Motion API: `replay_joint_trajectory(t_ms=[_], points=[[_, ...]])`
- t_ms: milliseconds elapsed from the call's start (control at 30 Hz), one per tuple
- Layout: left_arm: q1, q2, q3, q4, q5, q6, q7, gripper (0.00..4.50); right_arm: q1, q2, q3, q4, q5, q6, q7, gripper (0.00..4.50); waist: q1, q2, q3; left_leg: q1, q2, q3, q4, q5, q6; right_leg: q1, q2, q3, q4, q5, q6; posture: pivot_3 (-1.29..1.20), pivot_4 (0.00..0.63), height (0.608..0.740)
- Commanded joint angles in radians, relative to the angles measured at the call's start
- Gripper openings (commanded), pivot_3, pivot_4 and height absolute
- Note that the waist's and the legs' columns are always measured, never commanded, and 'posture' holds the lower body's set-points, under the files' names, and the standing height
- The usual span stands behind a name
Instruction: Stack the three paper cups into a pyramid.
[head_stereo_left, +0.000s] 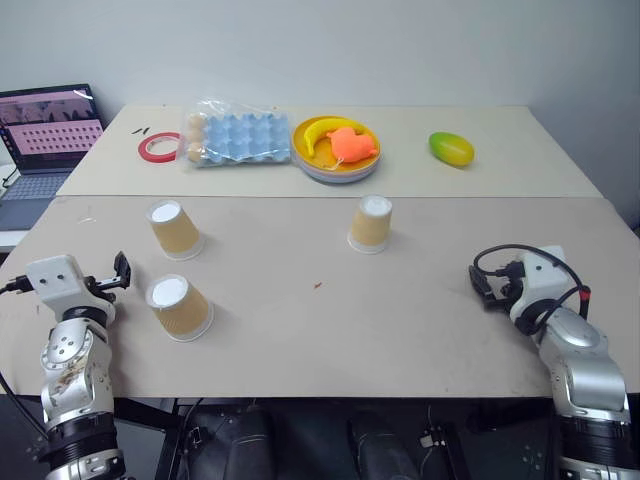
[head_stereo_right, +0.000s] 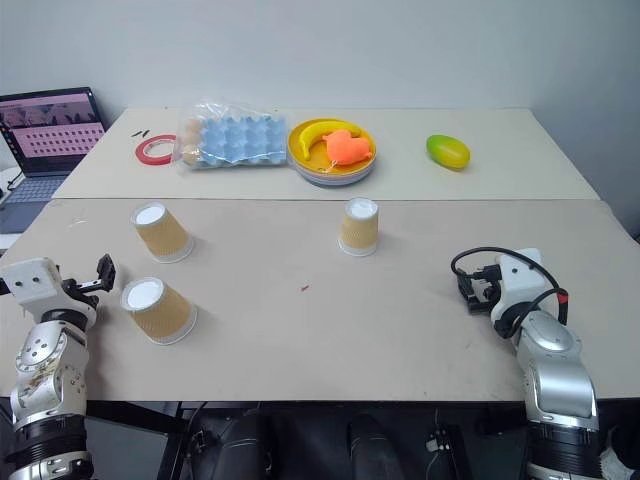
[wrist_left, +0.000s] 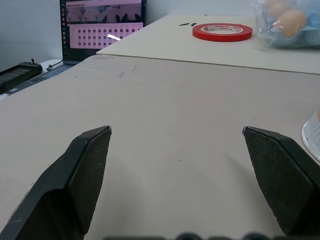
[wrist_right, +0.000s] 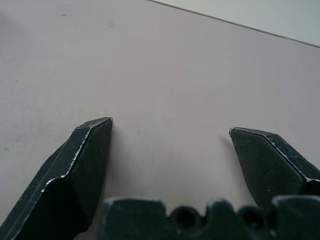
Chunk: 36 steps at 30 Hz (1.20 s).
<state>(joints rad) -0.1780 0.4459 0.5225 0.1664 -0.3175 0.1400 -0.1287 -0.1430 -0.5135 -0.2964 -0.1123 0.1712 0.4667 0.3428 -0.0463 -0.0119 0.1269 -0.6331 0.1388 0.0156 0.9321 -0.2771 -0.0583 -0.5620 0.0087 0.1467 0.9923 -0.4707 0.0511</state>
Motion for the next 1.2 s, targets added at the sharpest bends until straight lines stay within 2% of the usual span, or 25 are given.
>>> replay_joint_trajectory(t_ms=[33, 167, 333, 433, 533, 700, 867, 1033, 1200], points=[[0.024, 0.028, 0.022, -0.063, -0.023, 0.003, -0.031, 4.50, -0.005, -0.008, 0.008, -0.028, 0.002, -0.015, 0.010, 4.42, -0.001, 0.000, 0.000, 0.000, 0.000, 0.000, 0.000, 0.000, 0.000, 0.000, 0.000, 0.000, 0.000, 0.000, 0.000, 0.00, 0.150, 0.641], [0.111, 0.077, 0.040, -0.120, -0.074, 0.043, -0.146, 4.50, -0.008, -0.037, 0.060, -0.074, 0.073, 0.024, 0.144, 4.42, -0.013, 0.000, 0.000, 0.000, 0.000, 0.000, 0.000, 0.000, 0.000, 0.000, 0.000, 0.000, 0.000, -0.001, -0.002, 0.00, 0.150, 0.641], [0.269, 0.192, 0.118, -0.130, -0.123, 0.087, -0.306, 4.50, -0.025, -0.240, 0.114, -0.297, 0.352, 0.166, 0.543, 4.42, -0.026, 0.001, 0.000, 0.000, 0.000, -0.001, -0.001, 0.000, 0.000, -0.002, 0.000, -0.001, 0.003, -0.005, -0.005, 0.00, 0.150, 0.641], [0.333, 0.238, 0.147, -0.134, -0.136, 0.094, -0.373, 4.50, -0.157, -0.286, 0.161, -0.403, 0.525, 0.236, 0.670, 4.42, -0.026, 0.001, 0.001, 0.001, 0.001, -0.003, -0.003, 0.000, 0.000, -0.002, 0.001, -0.003, 0.003, -0.010, -0.001, 0.00, 0.150, 0.641], [0.403, 0.277, 0.154, -0.169, -0.147, 0.112, -0.463, 4.50, -0.318, -0.283, 0.311, -0.419, 0.509, 0.214, 0.771, 4.42, -0.027, 0.001, 0.001, 0.004, 0.001, -0.007, -0.002, -0.001, 0.000, -0.004, 0.001, -0.006, 0.003, -0.012, -0.005, 0.00, 0.150, 0.641], [0.564, 0.335, 0.152, -0.301, -0.171, 0.134, -0.644, 4.50, -0.459, -0.226, 0.434, -0.344, 0.453, 0.160, 0.824, 4.42, -0.018, -0.002, 0.000, 0.000, 0.001, -0.009, -0.002, -0.002, -0.003, -0.002, -0.001, -0.009, -0.003, -0.014, -0.009, 0.00, 0.150, 0.641], [0.755, 0.403, 0.179, -0.548, -0.178, 0.095, -0.847, 4.50, -0.512, -0.172, 0.491, -0.253, 0.400, 0.108, 0.850, 4.42, -0.020, -0.001, 0.000, 0.000, 0.001, -0.009, -0.004, -0.003, -0.005, -0.001, -0.001, -0.012, -0.007, -0.008, -0.010, 0.00, 0.150, 0.641], [0.771, 0.435, 0.217, -0.715, -0.241, 0.155, -0.903, 4.50, -0.510, -0.139, 0.509, -0.203, 0.364, 0.069, 0.856, 4.42, -0.019, 0.001, 0.001, 0.001, 0.002, -0.014, -0.006, -0.003, -0.006, -0.001, -0.001, -0.019, -0.005, -0.010, -0.014, 0.00, 0.150, 0.641], [0.681, 0.467, 0.216, -0.746, -0.267, 0.229, -0.867, 4.50, -0.498, -0.123, 0.493, -0.212, 0.369, 0.076, 0.837, 4.42, -0.023, 0.002, 0.002, 0.001, 0.002, -0.015, -0.006, -0.003, -0.006, -0.001, 0.000, -0.020, -0.003, -0.011, -0.015, 0.00, 0.150, 0.641]])
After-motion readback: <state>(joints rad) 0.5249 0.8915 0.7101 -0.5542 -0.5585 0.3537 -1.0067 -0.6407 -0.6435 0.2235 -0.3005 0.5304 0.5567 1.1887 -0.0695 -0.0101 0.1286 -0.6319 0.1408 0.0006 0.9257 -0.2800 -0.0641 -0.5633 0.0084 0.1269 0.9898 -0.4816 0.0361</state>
